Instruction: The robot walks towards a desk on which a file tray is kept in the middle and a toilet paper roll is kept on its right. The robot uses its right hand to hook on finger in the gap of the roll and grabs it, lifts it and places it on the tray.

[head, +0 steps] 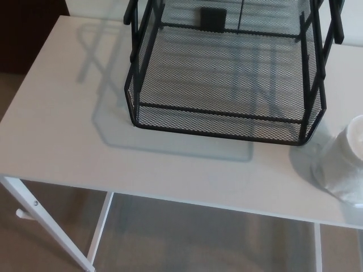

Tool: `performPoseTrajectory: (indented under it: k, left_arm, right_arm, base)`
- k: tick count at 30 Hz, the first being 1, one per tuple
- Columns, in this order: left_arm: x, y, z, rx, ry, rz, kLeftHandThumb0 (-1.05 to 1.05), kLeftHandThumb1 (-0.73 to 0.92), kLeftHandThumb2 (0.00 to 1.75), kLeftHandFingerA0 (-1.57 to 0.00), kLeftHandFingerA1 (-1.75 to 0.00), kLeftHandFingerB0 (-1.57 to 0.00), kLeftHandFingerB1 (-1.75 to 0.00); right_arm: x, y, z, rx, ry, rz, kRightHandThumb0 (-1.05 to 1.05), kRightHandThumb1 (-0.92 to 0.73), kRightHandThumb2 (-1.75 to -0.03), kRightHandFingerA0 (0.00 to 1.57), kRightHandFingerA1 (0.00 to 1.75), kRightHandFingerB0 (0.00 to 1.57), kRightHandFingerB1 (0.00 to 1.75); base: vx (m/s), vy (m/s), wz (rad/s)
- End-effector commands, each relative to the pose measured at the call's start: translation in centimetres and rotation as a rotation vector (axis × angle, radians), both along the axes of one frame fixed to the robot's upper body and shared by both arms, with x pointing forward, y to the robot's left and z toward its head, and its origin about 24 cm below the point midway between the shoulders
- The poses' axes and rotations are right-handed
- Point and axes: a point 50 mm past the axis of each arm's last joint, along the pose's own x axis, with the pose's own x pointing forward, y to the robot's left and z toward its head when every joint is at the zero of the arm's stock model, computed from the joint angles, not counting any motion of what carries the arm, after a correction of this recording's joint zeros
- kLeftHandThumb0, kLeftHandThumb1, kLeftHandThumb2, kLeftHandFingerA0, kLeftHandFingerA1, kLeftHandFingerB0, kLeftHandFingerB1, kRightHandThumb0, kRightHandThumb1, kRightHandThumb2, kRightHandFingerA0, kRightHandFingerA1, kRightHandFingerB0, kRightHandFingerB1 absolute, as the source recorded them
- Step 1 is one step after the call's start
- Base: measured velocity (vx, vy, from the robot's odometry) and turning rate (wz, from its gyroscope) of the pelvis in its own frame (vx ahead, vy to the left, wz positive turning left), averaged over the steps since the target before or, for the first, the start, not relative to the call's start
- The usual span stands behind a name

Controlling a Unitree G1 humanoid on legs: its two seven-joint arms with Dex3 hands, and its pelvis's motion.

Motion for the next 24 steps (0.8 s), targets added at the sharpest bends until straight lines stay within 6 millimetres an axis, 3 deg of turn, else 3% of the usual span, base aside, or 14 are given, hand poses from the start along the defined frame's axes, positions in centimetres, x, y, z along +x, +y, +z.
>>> performPoseTrajectory:
  k: [1,2,3,4,5,7,12,13,14,19,20,21,23,24]
  left_arm:
    - [0.0,0.6,0.8,0.045,-0.031,-0.025,-0.79,0.92,0.68,-0.12,-0.61,-0.06,-0.39]
    - [0.1,0.6,0.8,0.051,-0.029,-0.03,-0.79,0.73,1.03,-0.12,-0.61,-0.04,-0.46]
    - [0.2,0.5,0.9,0.065,-0.024,-0.039,-0.39,0.54,1.12,-0.05,-0.55,0.0,-0.52]
    - [0.2,0.5,0.9,0.061,-0.026,-0.039,-0.39,0.54,1.12,-0.05,-0.56,0.0,-0.52]
    - [0.2,0.5,0.9,0.06,-0.027,-0.038,-0.39,0.54,1.12,-0.04,-0.55,0.0,-0.52]
    - [0.2,0.4,0.9,0.061,-0.021,-0.047,-0.39,0.55,1.13,-0.04,-0.55,0.0,-0.52]
    - [0.0,0.6,1.0,0.084,-0.007,-0.044,-0.39,0.54,1.12,-0.04,-0.55,0.0,-0.52]
    - [0.0,0.6,1.0,0.096,-0.001,-0.057,-0.79,0.92,0.69,-0.16,-0.62,-0.09,-0.44]
    - [0.0,0.6,0.9,0.085,-0.005,-0.042,-0.39,0.54,1.12,-0.04,-0.54,0.0,-0.52]
    - [0.0,0.6,1.1,0.086,-0.01,-0.051,-0.39,0.51,1.11,-0.05,-0.55,0.0,-0.52]
    - [0.2,0.5,1.1,0.087,-0.015,-0.051,-0.82,0.92,0.68,-0.15,-0.64,-0.1,-0.44]
    - [0.2,0.5,1.1,0.088,-0.014,-0.049,-0.39,0.51,1.11,-0.05,-0.55,-0.01,-0.52]
    - [0.3,0.5,1.1,0.086,-0.015,-0.047,-0.39,0.52,1.11,-0.05,-0.55,0.0,-0.52]
    - [0.2,0.5,1.1,0.089,-0.01,-0.048,-0.82,0.91,0.69,-0.17,-0.63,-0.09,-0.45]
  right_arm:
    - [-0.5,-0.1,-0.3,-0.117,0.09,0.01,-0.71,-0.44,-0.87,0.19,0.64,0.01,0.27]
    - [-0.5,0.0,-0.2,-0.138,0.093,0.025,-0.68,-0.43,-0.85,0.22,0.64,0.01,0.28]
    - [-0.5,0.0,-0.1,-0.138,0.103,0.022,-0.63,-0.58,-0.57,0.23,0.64,0.04,0.29]
    - [-0.5,0.2,0.1,-0.15,0.094,0.027,-0.63,-0.57,-0.58,0.23,0.61,0.05,0.28]
    - [-0.5,0.3,0.4,-0.152,0.094,0.029,-0.63,-0.42,-0.84,0.22,0.62,0.02,0.31]
    - [-0.6,0.6,0.7,-0.166,0.097,0.03,-0.58,-0.57,-0.6,0.21,0.54,0.06,0.25]
    - [-0.9,1.1,1.5,-0.206,0.083,0.054,-0.55,-0.56,-0.6,0.21,0.51,0.07,0.23]
    - [-1.1,1.2,1.6,-0.202,0.082,0.057,-0.53,-0.56,-0.59,0.21,0.5,0.08,0.23]
    - [-1.3,1.5,1.8,-0.218,0.074,0.063,-0.54,-0.56,-0.6,0.24,0.51,0.09,0.23]
    - [-1.5,1.9,1.5,-0.227,0.075,0.075,-0.52,-0.55,-0.59,0.28,0.51,0.11,0.24]
    - [-1.6,1.9,1.5,-0.225,0.075,0.074,-0.52,-0.55,-0.59,0.28,0.51,0.11,0.24]
    - [-1.7,1.9,1.1,-0.232,0.101,0.076,-0.5,-0.56,-0.6,0.25,0.49,0.1,0.22]
    - [-1.7,1.9,1.1,-0.236,0.099,0.077,-0.52,-0.56,-0.6,0.26,0.5,0.1,0.23]
    - [-1.7,1.9,0.9,-0.252,0.107,0.081,-0.53,-0.57,-0.6,0.26,0.48,0.09,0.21]
  base:
    - [0.0,0.0,0.0]
    - [0.0,0.0,0.0]
    - [0.0,0.0,0.0]
    - [0.0,0.0,0.0]
    - [0.0,0.0,0.0]
    - [0.0,0.0,0.0]
    - [0.0,0.0,0.0]
    - [0.0,0.0,0.0]
    - [0.0,0.0,0.0]
    - [0.0,0.0,0.0]
    - [0.0,0.0,0.0]
    - [0.0,0.0,0.0]
    - [0.0,0.0,0.0]
    - [0.0,0.0,0.0]
